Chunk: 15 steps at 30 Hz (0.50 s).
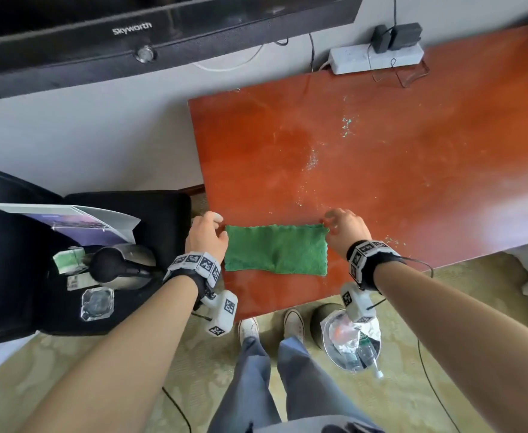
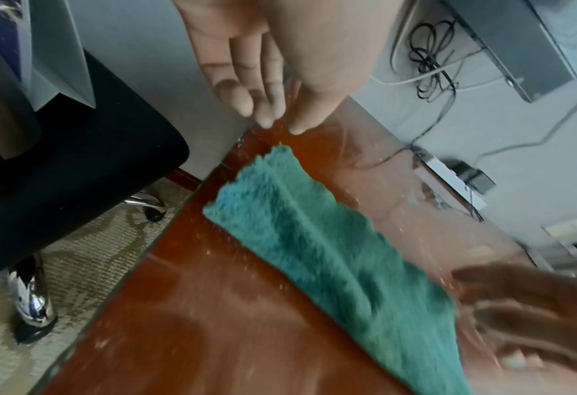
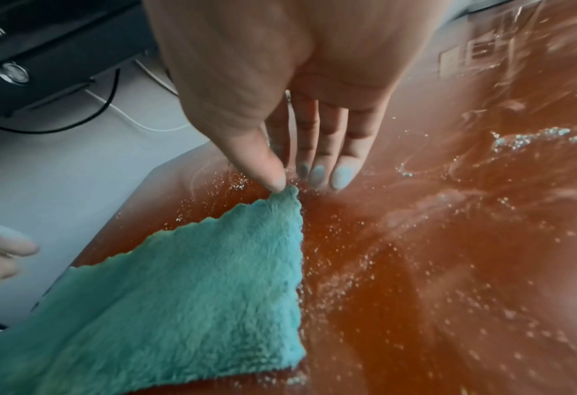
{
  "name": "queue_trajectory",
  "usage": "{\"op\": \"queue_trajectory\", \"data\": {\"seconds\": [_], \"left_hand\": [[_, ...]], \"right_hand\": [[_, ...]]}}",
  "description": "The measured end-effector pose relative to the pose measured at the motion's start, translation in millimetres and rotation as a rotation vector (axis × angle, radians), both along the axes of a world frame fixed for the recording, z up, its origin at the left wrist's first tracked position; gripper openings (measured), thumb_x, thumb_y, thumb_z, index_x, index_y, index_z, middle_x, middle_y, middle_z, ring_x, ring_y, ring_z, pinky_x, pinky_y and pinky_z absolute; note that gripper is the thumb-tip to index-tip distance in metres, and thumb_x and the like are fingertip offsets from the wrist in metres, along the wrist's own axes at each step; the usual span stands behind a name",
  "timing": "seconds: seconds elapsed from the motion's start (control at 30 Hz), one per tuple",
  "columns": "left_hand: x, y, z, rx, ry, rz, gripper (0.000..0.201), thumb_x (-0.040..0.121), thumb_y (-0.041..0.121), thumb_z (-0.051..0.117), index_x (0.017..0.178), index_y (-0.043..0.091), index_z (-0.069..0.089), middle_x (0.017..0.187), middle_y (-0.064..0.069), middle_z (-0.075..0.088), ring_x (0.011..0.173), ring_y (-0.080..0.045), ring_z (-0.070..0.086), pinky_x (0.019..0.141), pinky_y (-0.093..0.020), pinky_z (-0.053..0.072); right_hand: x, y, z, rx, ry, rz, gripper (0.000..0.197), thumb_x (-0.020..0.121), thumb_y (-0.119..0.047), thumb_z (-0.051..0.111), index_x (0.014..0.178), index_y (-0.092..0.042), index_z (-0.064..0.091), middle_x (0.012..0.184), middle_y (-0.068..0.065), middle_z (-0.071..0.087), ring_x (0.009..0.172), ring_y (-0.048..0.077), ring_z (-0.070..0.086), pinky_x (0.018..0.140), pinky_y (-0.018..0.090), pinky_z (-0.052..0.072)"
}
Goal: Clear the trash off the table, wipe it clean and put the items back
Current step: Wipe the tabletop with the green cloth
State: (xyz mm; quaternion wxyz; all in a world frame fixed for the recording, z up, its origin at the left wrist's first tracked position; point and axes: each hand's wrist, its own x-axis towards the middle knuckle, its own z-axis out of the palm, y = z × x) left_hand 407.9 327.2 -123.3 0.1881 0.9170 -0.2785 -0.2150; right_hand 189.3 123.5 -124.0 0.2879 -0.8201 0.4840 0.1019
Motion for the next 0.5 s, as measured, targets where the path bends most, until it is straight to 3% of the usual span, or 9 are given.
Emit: {"op": "queue_trajectory", "data": {"seconds": [0.07, 0.17, 0.27, 0.4, 0.5], "left_hand": [[-18.2, -1.2, 3.6, -0.030, -0.017, -0.071, 0.020, 0.088, 0.011, 0.065, 0.105, 0.021, 0.061, 0.099, 0.005, 0.057, 0.082, -0.015, 0.056, 0.069, -0.030, 0.046], [-58.0, -8.3, 6.0, -0.057, 0.094, -0.347, 0.011, 0.090, 0.015, 0.065, 0.098, 0.023, 0.063, 0.097, 0.007, 0.064, 0.078, -0.008, 0.060, 0.071, -0.026, 0.054], [-100.6, -22.6, 4.3, 0.009, 0.193, -0.578, 0.018, 0.094, 0.029, 0.063, 0.111, 0.025, 0.061, 0.111, 0.010, 0.059, 0.084, -0.005, 0.058, 0.078, -0.025, 0.055], [-136.3, -43.2, -13.5, 0.107, 0.062, -0.761, 0.040, 0.090, 0.034, 0.068, 0.126, 0.023, 0.053, 0.117, 0.002, 0.052, 0.089, -0.015, 0.055, 0.079, -0.035, 0.054], [-143.7, -46.3, -22.5, 0.125, -0.017, -0.738, 0.024, 0.093, 0.029, 0.065, 0.113, 0.022, 0.054, 0.110, -0.001, 0.050, 0.093, -0.020, 0.055, 0.076, -0.037, 0.049]], "right_hand": [[-2.4, 0.6, -3.4, -0.044, 0.010, 0.013, 0.042, 0.083, -0.006, 0.059, 0.122, -0.020, 0.061, 0.113, 0.005, 0.056, 0.099, 0.028, 0.062, 0.082, 0.035, 0.055], [-0.9, -2.4, -8.4, -0.063, 0.024, 0.118, 0.043, 0.084, -0.005, 0.062, 0.124, -0.022, 0.061, 0.114, 0.002, 0.050, 0.095, 0.025, 0.062, 0.073, 0.031, 0.054], [8.7, -2.9, -10.8, -0.029, 0.100, 0.248, 0.045, 0.086, -0.018, 0.070, 0.129, -0.020, 0.055, 0.116, 0.003, 0.047, 0.101, 0.025, 0.059, 0.080, 0.035, 0.055], [15.9, -5.3, -15.8, -0.015, 0.160, 0.270, 0.033, 0.089, -0.024, 0.069, 0.118, -0.016, 0.057, 0.107, 0.002, 0.045, 0.100, 0.025, 0.055, 0.084, 0.037, 0.053], [14.4, -10.7, -15.0, 0.031, 0.217, 0.276, 0.026, 0.086, -0.026, 0.068, 0.110, -0.017, 0.065, 0.104, 0.003, 0.051, 0.087, 0.020, 0.051, 0.078, 0.029, 0.049]]}}
